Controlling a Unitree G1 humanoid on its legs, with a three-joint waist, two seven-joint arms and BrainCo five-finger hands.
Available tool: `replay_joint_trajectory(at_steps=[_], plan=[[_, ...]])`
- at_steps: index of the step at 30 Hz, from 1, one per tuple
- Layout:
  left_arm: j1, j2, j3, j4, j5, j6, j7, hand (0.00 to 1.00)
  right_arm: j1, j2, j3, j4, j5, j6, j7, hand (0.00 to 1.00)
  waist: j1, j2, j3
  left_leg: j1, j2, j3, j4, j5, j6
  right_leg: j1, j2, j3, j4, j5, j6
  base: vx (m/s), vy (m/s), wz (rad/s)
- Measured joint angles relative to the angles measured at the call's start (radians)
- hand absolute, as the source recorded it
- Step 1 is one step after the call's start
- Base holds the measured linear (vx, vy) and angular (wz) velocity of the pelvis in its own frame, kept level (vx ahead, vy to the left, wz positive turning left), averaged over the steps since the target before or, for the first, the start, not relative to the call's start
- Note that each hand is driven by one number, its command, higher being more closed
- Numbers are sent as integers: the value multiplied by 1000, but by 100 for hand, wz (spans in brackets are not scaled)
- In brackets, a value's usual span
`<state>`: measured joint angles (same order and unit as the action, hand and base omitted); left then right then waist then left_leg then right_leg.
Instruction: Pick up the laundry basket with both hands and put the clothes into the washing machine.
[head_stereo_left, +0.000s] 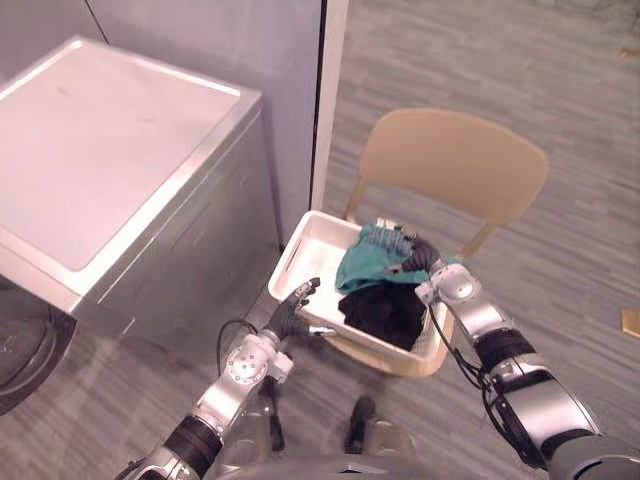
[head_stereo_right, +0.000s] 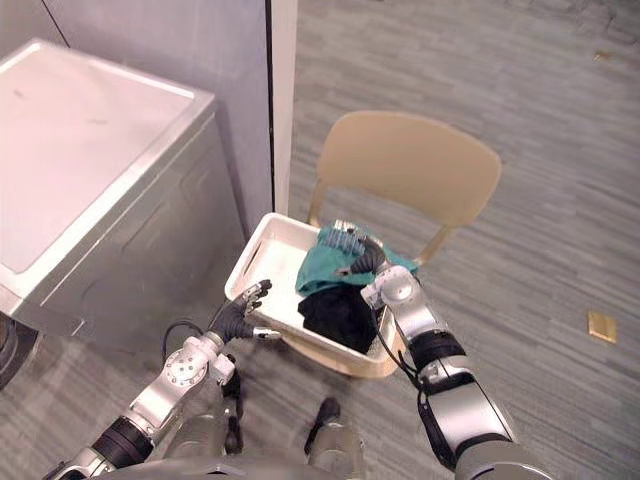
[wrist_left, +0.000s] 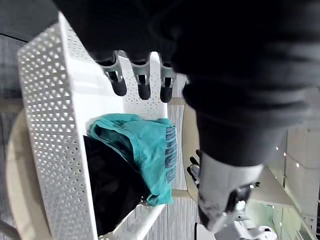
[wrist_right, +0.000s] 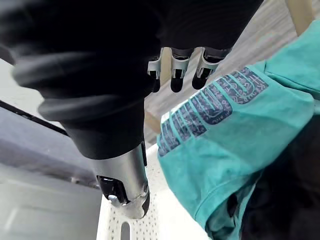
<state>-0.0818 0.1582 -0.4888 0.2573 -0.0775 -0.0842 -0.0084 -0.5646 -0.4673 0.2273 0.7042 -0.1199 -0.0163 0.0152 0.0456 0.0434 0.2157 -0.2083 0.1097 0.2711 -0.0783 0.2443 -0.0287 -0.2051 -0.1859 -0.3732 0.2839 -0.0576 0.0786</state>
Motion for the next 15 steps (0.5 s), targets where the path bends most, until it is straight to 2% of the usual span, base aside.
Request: replay_joint_trajectory(at_steps=[10,13,15], plan=[[-27,-21,56,-49,1,-4,64,0,-203,5,-144,102,-213,51,-182,0,7,14,122,-106,-13,-27,0,27,2,-113,-25,-21,62,-14,-7,-1,-22,7],[-36,-21,63,-49,1,-4,74,0,-242,4,-175,109,-242,69,-218,0,7,14,161,-108,-13,-28,0,28,2,-116,-26,-22,68,-13,-4,35,-38,0],[-45,-23,67,-49,1,-4,91,0,-285,1,-184,139,-243,70,-240,0,9,14,165,-136,-13,-28,1,32,7,-149,-27,-21,80,-15,-5,46,-52,-4]])
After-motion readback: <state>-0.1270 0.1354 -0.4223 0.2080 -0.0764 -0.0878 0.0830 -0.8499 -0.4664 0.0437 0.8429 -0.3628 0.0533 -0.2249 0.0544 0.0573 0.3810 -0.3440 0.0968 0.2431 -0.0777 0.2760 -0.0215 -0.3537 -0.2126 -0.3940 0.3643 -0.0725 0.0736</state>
